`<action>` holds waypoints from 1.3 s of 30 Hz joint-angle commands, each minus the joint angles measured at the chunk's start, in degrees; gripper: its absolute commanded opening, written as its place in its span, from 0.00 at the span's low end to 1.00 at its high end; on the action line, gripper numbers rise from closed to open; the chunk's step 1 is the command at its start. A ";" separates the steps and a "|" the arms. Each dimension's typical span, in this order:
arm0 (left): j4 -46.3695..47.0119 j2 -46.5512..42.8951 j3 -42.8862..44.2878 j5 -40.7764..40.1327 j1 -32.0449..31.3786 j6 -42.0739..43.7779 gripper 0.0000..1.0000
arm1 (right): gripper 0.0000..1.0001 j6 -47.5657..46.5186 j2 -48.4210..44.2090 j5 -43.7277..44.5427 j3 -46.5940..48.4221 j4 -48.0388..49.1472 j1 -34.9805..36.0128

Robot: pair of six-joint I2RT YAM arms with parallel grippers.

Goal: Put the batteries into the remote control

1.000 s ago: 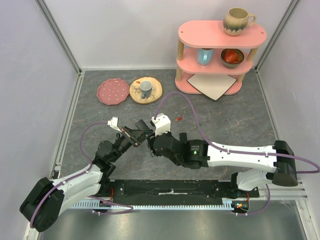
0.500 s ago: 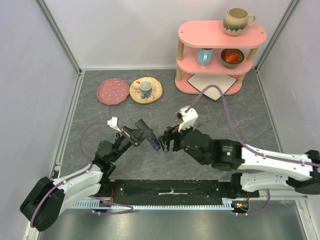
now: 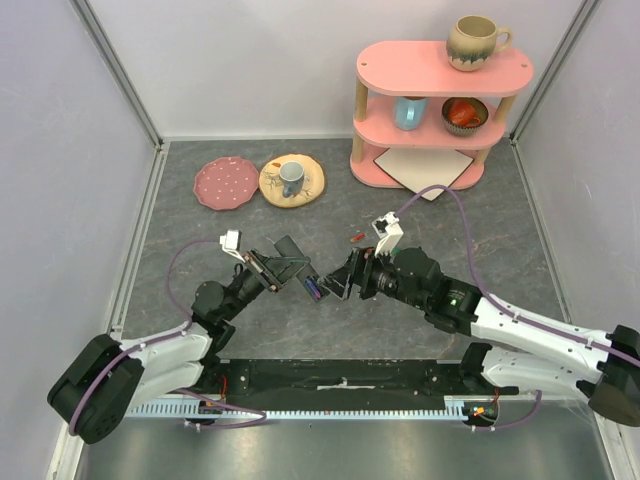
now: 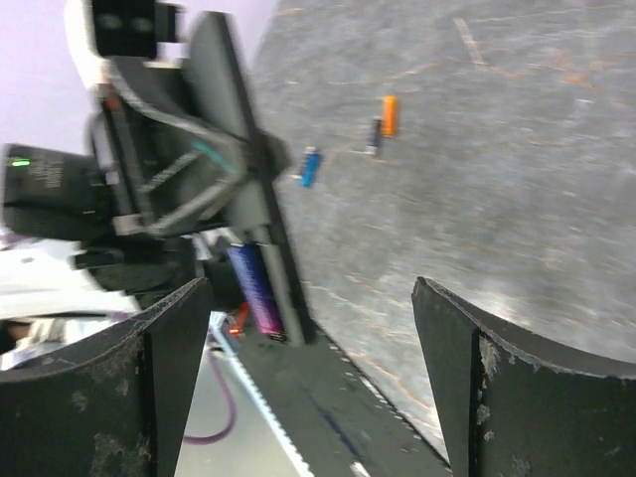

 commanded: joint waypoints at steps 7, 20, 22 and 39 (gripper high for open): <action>15.20 7.05 2.32 5.24 0.06 -3.03 0.02 | 0.88 6.94 5.05 -15.48 -1.11 19.11 -1.48; 15.37 4.42 2.32 4.36 -0.02 -0.75 0.02 | 0.85 9.49 8.30 -15.22 -2.60 19.36 -1.66; 15.38 4.07 2.14 3.93 0.06 -0.31 0.02 | 0.84 10.72 8.65 -15.48 -3.30 21.12 -1.75; 12.48 0.55 1.18 2.52 -0.02 1.54 0.02 | 0.82 16.96 11.29 -15.74 -4.80 28.60 -2.28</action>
